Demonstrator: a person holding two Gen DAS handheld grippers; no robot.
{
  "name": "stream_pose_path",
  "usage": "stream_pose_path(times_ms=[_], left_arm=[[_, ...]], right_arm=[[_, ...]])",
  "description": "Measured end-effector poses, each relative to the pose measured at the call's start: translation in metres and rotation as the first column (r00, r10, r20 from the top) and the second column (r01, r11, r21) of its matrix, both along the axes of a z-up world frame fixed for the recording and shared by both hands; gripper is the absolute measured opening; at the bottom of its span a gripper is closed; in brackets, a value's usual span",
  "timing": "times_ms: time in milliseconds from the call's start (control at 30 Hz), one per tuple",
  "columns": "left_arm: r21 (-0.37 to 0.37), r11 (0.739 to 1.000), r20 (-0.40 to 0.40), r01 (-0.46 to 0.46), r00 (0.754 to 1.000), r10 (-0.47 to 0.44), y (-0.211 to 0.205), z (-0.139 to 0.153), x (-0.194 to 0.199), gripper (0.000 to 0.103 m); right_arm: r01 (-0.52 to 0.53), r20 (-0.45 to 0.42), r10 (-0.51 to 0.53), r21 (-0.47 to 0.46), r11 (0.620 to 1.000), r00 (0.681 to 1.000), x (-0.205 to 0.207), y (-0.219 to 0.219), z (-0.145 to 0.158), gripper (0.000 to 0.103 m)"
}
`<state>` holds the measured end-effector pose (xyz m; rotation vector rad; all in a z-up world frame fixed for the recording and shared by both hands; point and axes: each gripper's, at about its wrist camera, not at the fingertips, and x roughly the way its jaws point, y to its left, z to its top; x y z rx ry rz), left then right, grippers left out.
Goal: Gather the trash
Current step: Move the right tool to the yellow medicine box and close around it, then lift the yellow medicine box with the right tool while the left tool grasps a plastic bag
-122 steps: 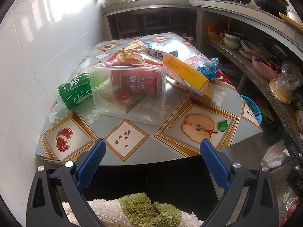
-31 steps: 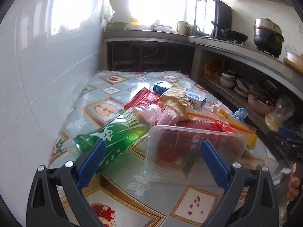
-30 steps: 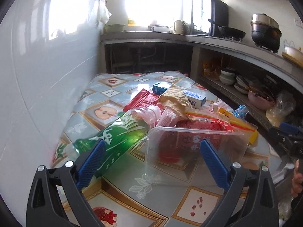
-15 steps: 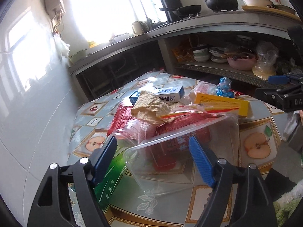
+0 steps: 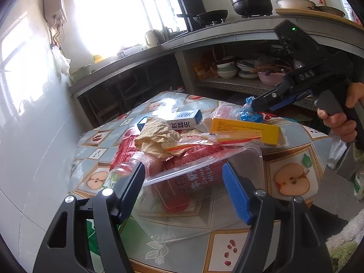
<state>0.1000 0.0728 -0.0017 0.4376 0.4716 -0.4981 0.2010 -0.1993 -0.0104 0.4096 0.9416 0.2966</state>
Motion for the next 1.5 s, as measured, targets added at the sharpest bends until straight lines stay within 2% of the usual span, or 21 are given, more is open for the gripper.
stream_pose_path(times_ms=[67,167,333,467,767,933,1200,1367,1500], left_arm=[[-0.010,1.000,-0.007,0.000,1.000,0.000,0.002,-0.001,-0.001,0.069],[-0.030,1.000,-0.017,-0.002,1.000,0.001,0.006,-0.002,-0.002,0.069],[-0.107,0.994,-0.062,0.018,0.998,-0.025,0.014,0.001,0.004,0.069],[-0.167,0.986,-0.098,0.015,0.995,-0.032,0.019,0.005,0.012,0.069],[-0.184,0.983,-0.118,-0.003,0.993,-0.019,0.023,0.002,0.015,0.069],[-0.191,0.982,-0.124,-0.003,0.992,-0.021,0.024,0.002,0.016,0.069],[-0.190,0.982,-0.124,-0.004,0.992,-0.020,0.024,0.003,0.017,0.069],[-0.197,0.980,-0.117,0.000,0.993,-0.023,0.026,0.006,0.016,0.069],[-0.229,0.973,-0.118,0.015,0.992,-0.043,0.026,0.013,0.013,0.069]], right_arm=[[0.013,-0.047,-0.010,0.049,0.999,0.999,0.010,-0.006,-0.008,0.094],[0.021,-0.072,-0.013,0.105,0.994,0.997,0.013,-0.012,-0.009,0.094],[-0.045,-0.130,0.061,0.127,0.991,0.990,0.021,-0.007,-0.017,0.094],[-0.110,-0.135,0.133,0.167,0.980,0.982,0.035,-0.002,-0.027,0.094],[-0.155,-0.196,0.201,0.229,0.961,0.960,0.059,0.004,-0.051,0.094],[-0.166,-0.196,0.207,0.206,0.964,0.959,0.061,0.009,-0.053,0.077],[-0.178,-0.156,0.202,0.155,0.972,0.967,0.052,0.014,-0.041,0.073],[-0.152,-0.110,0.174,0.188,0.970,0.979,0.038,0.001,-0.027,0.073],[-0.121,-0.087,0.149,0.264,0.957,0.985,0.021,-0.015,-0.020,0.072]])
